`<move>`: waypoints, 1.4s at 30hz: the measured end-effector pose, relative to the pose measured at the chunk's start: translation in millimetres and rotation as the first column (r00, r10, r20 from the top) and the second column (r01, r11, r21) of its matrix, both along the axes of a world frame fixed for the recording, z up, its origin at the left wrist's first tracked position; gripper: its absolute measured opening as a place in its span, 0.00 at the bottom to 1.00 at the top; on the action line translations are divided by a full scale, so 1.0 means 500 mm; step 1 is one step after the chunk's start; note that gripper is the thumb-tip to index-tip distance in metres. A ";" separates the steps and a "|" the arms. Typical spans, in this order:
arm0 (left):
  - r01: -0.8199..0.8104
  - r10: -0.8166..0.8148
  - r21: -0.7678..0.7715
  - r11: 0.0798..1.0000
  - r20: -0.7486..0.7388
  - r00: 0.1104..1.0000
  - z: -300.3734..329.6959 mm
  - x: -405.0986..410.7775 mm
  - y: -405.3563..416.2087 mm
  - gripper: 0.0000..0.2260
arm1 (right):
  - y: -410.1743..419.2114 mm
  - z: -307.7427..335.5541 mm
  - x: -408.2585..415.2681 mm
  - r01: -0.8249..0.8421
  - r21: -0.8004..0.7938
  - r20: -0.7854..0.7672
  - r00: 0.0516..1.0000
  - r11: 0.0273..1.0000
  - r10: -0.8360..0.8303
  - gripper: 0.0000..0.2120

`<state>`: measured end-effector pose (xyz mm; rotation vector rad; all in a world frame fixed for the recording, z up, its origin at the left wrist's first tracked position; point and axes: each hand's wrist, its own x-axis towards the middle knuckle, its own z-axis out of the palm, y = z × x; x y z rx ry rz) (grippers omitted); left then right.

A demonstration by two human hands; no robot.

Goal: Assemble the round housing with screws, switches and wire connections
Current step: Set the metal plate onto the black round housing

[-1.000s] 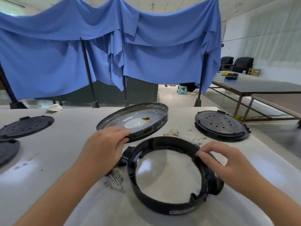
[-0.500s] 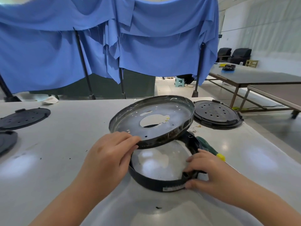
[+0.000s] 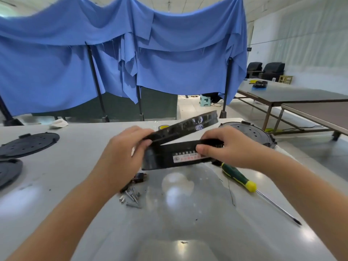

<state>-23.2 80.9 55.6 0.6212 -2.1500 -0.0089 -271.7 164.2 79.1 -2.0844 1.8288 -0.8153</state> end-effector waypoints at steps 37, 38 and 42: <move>0.135 -0.145 0.098 0.986 0.106 0.984 -0.036 0.001 0.054 0.10 | 0.072 -0.106 0.010 -0.048 -0.080 -0.058 0.997 0.996 0.044 0.06; 0.137 -0.147 0.095 0.986 0.106 0.983 -0.045 0.001 0.060 0.10 | 0.077 -0.120 0.008 -0.048 -0.093 -0.045 0.998 0.994 0.044 0.05; 0.135 -0.148 0.126 0.983 0.104 0.983 -0.084 -0.001 0.083 0.10 | 0.097 -0.163 0.001 -0.065 -0.079 -0.010 0.998 0.995 0.064 0.06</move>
